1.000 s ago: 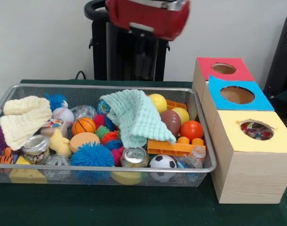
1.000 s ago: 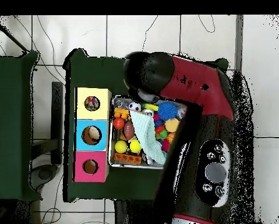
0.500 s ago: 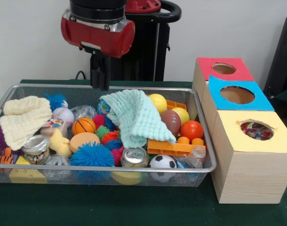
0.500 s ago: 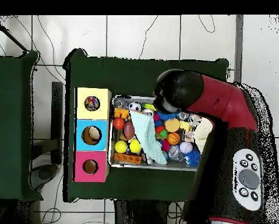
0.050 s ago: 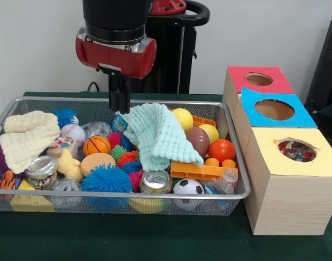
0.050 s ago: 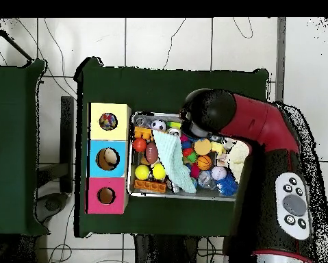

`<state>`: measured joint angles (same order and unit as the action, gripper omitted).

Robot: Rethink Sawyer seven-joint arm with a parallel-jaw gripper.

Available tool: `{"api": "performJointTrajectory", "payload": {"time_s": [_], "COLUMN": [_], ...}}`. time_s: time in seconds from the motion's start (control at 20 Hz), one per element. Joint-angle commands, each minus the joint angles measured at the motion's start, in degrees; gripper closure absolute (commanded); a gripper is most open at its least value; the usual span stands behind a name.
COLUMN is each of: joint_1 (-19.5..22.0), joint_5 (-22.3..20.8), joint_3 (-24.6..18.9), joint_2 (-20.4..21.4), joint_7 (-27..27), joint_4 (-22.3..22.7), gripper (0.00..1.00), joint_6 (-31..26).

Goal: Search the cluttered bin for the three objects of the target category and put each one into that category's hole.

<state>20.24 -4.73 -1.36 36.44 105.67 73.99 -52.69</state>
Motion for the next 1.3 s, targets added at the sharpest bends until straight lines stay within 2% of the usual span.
{"api": "performJointTrajectory", "payload": {"time_s": [0.05,0.25,0.4,0.55,0.95,1.3], "joint_1": [5.17,7.0,7.5,7.97,9.76,11.08], "joint_5": [-5.36,-8.72,-10.16,-10.98,-15.77,-18.31], "joint_3": [-10.22,-11.84,-12.85,-13.58,-15.85,-16.65], "joint_2": [-1.62,-5.35,-6.53,-5.5,-5.32,-4.64], "joint_7": [-21.42,-22.37,-22.51,-22.61,-31.98,-34.18], "joint_4": [4.95,-1.02,-3.67,-2.72,-6.0,-5.51], "gripper": [1.0,1.0,1.0,1.0,1.0,1.0], "joint_6": [-0.66,-1.76,-3.44,-4.48,-14.3,-14.71]}}
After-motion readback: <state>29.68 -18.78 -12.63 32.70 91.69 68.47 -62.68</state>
